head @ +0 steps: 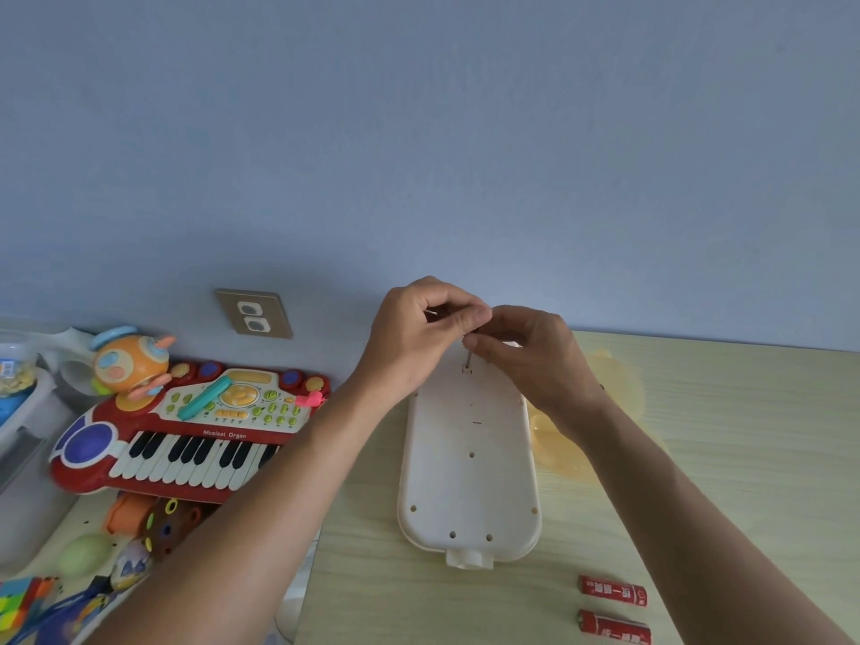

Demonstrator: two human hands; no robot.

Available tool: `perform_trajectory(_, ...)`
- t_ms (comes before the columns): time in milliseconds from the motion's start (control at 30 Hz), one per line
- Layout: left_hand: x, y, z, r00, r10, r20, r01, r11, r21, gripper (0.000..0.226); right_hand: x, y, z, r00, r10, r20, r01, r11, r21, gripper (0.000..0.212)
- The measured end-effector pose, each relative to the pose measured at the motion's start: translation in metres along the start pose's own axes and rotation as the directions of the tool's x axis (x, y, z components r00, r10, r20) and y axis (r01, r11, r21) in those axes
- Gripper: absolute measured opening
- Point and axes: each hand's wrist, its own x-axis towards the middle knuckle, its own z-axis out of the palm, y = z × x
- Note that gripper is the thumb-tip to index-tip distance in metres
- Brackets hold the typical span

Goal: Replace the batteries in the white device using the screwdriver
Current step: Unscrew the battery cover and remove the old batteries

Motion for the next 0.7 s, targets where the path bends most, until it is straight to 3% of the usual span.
perform_trajectory(167, 0.000, 0.003, 0.007, 0.999, -0.019, -0.027, 0.019, 1.000, -0.013, 0.013, 0.000, 0.001, 0.001, 0.997, 0.029, -0.069, -0.026, 0.999, 0.033, 0.014)
perform_trajectory(300, -0.004, 0.001, 0.005, 1.000, 0.011, -0.001, -0.011, 1.000, 0.013, 0.011, -0.001, 0.000, -0.001, 0.999, 0.030, -0.029, -0.029, 1.000, 0.009, 0.011)
perform_trajectory(500, -0.007, 0.006, 0.009, 0.996, -0.013, -0.091, 0.013, 1.000, 0.002, 0.014, -0.005, -0.005, 0.002, 0.999, 0.025, -0.045, -0.024, 1.000, 0.012, 0.011)
perform_trajectory(700, -0.025, -0.003, 0.002, 0.993, 0.053, -0.107, -0.021, 0.961, 0.276, 0.006, -0.006, -0.008, 0.001, 0.987, 0.114, -0.114, -0.103, 0.990, 0.095, 0.010)
